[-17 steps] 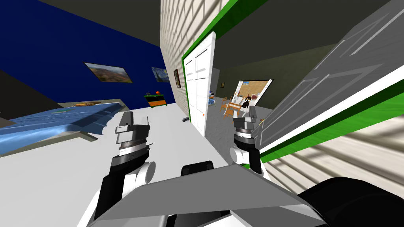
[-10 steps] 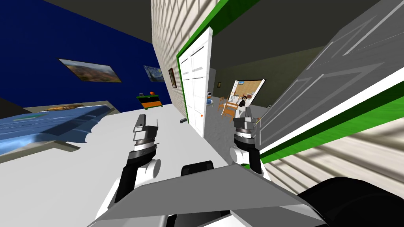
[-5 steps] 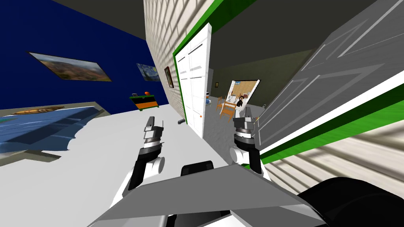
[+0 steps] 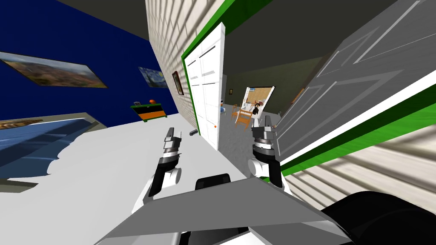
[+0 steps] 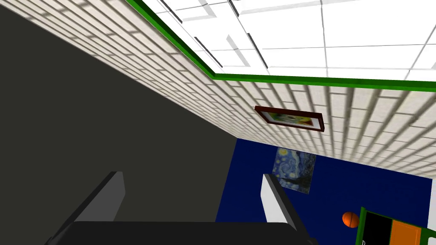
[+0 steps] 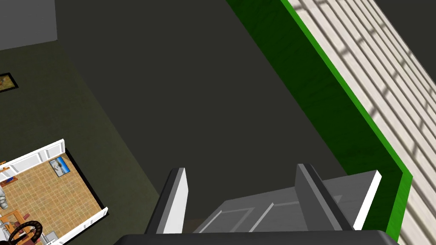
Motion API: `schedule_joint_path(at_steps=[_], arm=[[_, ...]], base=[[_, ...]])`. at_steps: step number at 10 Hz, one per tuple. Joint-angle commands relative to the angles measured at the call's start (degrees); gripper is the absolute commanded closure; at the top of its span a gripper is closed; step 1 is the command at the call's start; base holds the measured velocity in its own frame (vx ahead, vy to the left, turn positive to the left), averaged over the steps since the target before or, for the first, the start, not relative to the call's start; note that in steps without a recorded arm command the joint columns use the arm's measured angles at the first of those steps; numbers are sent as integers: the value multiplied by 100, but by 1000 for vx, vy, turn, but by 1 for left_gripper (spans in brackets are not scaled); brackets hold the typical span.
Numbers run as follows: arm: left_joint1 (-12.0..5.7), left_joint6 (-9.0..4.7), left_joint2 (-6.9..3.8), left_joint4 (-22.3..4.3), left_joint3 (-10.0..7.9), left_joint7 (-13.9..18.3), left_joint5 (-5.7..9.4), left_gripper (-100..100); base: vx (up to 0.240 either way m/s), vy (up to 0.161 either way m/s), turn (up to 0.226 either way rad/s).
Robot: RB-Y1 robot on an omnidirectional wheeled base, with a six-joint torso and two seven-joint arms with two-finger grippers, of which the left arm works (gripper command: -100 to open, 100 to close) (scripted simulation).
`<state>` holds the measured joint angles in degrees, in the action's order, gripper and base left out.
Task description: Push the door open
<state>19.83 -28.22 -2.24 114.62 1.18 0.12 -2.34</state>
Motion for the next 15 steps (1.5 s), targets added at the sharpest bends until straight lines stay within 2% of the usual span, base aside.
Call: schedule_joint_path(at_steps=[1, 4, 6, 7, 9, 10, 11, 12, 13, 14, 15], arm=[[-138, -89, -26, -286, 69, 30, -6, -100], [-227, -142, -48, -601, 109, 54, -6, -100], [-407, -249, -92, -1005, 188, 102, -5, -100], [-407, -249, -92, -1059, 188, 102, -5, -100], [-598, -363, -128, -1429, 272, 153, -4, -100], [-598, -363, -128, -1544, 272, 153, -4, -100], [-693, -420, -146, -1769, 314, 178, -4, -100], [-693, -420, -146, -1787, 314, 178, -4, -100], [-789, -477, -163, -1992, 356, 204, -3, -100], [-789, -477, -163, -2031, 356, 204, -3, -100], [-888, -535, -176, -2218, 399, 230, -3, -100]], base=[[89, 45, -163], [52, 35, -64], [57, 28, -132], [60, 41, -44], [59, 41, -137], [47, 44, -54], [54, 37, -105], [40, 29, -47], [42, 32, -107], [34, 27, -55], [45, 25, -91]])
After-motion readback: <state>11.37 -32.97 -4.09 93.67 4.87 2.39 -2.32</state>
